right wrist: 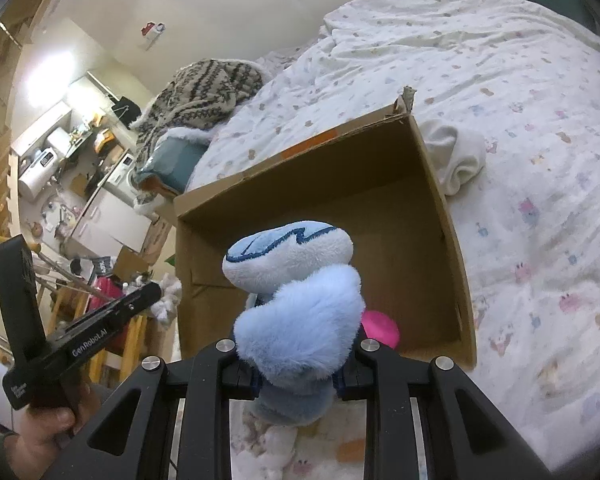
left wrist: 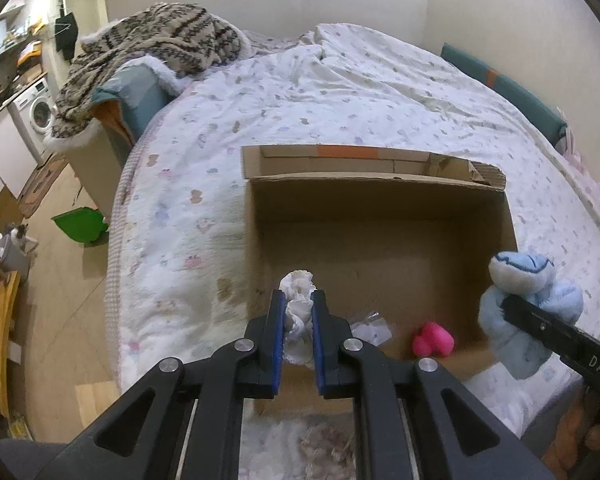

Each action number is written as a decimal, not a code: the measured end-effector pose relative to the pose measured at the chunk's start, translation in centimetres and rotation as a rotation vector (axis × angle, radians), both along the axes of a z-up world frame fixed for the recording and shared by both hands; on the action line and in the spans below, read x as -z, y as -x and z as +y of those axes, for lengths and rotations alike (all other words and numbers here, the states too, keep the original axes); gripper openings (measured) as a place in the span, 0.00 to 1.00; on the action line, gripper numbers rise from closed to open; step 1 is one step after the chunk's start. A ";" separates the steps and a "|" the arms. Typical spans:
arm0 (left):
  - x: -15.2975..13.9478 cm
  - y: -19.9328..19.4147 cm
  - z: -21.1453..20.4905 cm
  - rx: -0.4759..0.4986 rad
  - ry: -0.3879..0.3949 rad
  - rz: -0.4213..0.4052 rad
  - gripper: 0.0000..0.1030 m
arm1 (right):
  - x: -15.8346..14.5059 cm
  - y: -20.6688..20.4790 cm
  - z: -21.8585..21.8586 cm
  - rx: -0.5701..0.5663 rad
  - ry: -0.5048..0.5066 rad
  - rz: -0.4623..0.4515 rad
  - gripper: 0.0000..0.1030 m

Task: Organize soft objects
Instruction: 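Carry the plush and white scrunchie over the box with both tools, then open both tools to drop the scrunchie and plush into the box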

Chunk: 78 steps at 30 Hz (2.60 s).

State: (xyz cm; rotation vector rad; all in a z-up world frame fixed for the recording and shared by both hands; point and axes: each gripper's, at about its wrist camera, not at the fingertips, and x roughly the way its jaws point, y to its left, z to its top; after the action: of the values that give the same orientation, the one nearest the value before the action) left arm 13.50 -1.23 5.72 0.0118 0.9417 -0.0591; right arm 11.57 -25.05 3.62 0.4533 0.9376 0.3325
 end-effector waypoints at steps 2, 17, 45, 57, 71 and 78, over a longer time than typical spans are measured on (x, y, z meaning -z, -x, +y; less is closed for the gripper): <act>0.5 -0.7 -0.6 0.008 -0.006 0.005 0.11 | 0.2 -0.5 0.0 -0.003 0.007 0.004 0.26; 4.8 -2.7 -2.0 0.031 -0.057 0.021 0.11 | 4.2 -2.8 0.4 -0.016 0.043 0.113 0.27; 7.0 -3.5 -2.1 0.047 -0.022 0.062 0.13 | 6.0 -3.6 1.6 -0.047 0.159 0.155 0.29; 6.6 -3.0 -2.5 0.052 -0.042 0.041 0.33 | 5.4 -3.5 1.8 -0.066 0.139 0.116 0.31; 5.8 -2.5 -2.5 0.045 -0.024 0.008 0.56 | 3.7 -3.3 1.4 -0.017 0.141 0.028 0.71; 5.6 -2.5 -2.4 0.035 -0.028 0.002 0.56 | 2.9 -3.2 0.9 0.021 0.145 -0.013 0.80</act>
State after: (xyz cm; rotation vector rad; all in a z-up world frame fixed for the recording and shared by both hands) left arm 15.97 -3.66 0.11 0.0542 0.9438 -0.0788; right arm 14.73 -24.19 0.72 0.3269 0.9367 0.2466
